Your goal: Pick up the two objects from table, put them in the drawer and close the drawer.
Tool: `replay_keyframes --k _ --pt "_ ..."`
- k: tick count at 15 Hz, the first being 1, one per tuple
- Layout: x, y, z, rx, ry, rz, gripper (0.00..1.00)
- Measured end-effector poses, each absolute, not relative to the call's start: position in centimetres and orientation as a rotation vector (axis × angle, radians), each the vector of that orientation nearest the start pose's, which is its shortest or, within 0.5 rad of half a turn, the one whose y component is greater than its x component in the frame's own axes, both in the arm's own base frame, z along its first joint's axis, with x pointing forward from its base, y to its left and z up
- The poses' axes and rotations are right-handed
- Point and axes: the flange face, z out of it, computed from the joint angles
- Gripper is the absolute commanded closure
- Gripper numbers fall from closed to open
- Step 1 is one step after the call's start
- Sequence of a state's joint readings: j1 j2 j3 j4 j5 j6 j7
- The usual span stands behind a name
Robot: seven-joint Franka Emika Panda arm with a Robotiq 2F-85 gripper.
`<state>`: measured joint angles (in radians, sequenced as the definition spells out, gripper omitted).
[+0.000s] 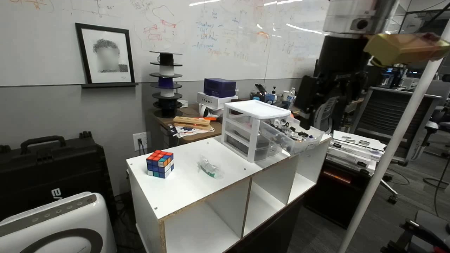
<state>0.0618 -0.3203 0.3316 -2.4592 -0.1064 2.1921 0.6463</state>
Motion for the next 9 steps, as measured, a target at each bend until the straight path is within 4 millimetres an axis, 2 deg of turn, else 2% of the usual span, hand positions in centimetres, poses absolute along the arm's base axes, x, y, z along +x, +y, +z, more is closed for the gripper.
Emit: replay_keyframes --k 6,9 --pt "49.7 16.3 36.7 -3.298 0.255 -0.232 0.0" --pt "54.0 18.1 34.3 -3.329 0.2 -0.253 0.0"
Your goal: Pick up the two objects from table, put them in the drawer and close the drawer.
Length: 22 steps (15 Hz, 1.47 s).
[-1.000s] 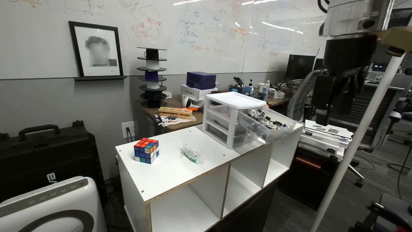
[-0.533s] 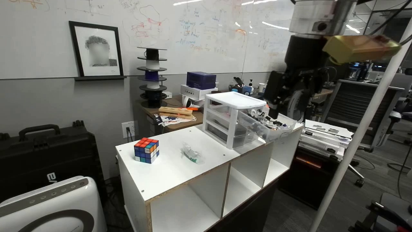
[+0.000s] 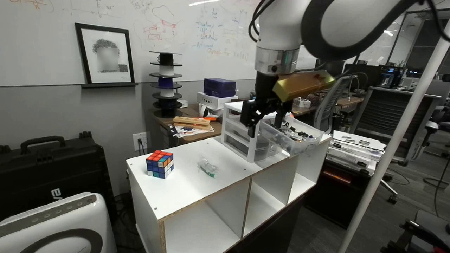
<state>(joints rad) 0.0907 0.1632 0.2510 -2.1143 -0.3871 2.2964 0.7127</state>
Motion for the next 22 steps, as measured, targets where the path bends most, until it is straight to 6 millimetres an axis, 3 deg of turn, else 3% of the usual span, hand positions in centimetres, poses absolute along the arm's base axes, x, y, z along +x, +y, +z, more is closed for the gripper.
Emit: replay_keyframes --k 5,8,16,22 --pt "57.9 24.2 30.7 -3.326 0.068 -0.263 0.0" --pt "59.2 26.4 28.5 -3.324 0.043 -0.261 0.0" --pt "61.9 25.2 23.1 -3.33 0.13 -0.266 0.0" --pt "64.1 26.9 20.6 -3.319 0.122 -0.297 0.0"
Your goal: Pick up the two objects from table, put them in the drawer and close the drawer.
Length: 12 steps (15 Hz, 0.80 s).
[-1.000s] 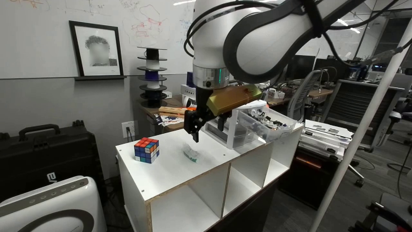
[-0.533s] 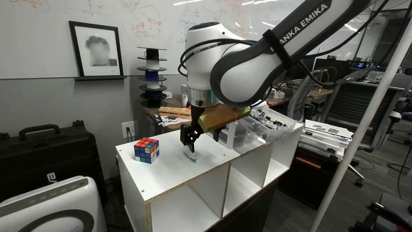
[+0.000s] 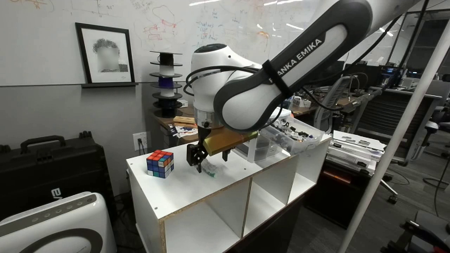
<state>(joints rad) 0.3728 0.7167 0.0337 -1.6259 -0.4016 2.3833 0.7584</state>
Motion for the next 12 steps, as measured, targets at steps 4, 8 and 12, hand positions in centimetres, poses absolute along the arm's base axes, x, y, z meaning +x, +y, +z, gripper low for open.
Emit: replay_keyframes --k 4,8,12 --pt "64.9 28.1 18.6 -3.331 0.097 -0.308 0.42" --pt "64.6 29.4 18.3 -3.331 0.061 -0.322 0.73" --pt "64.7 29.2 18.7 -3.353 0.05 -0.347 0.99"
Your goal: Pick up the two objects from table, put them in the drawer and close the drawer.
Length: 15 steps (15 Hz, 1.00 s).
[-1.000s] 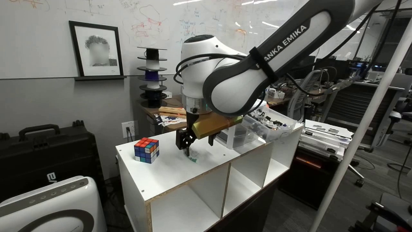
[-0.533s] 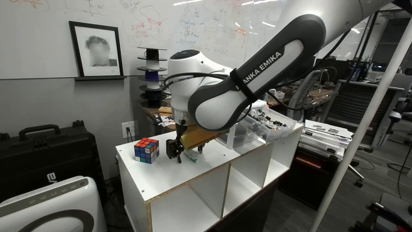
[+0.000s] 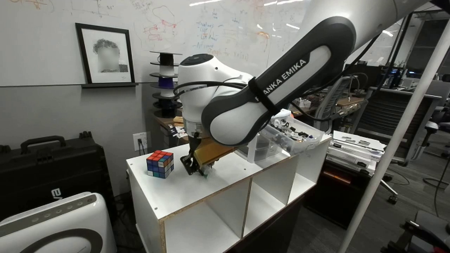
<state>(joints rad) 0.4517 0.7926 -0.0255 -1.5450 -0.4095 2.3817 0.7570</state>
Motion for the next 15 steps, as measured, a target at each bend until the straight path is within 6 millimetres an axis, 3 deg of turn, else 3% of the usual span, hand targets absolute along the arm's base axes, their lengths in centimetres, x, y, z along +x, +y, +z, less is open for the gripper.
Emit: replay_keyframes --k 5,8,10,15 --pt "64.2 29.4 18.7 -3.39 0.011 -0.348 0.97" --pt "62.3 30.4 19.1 -3.405 -0.028 -0.306 0.97" --pt "60.3 31.7 20.9 -3.404 -0.055 -0.278 0.97" --pt "54.6 32.9 28.6 -3.365 0.004 -0.248 0.97"
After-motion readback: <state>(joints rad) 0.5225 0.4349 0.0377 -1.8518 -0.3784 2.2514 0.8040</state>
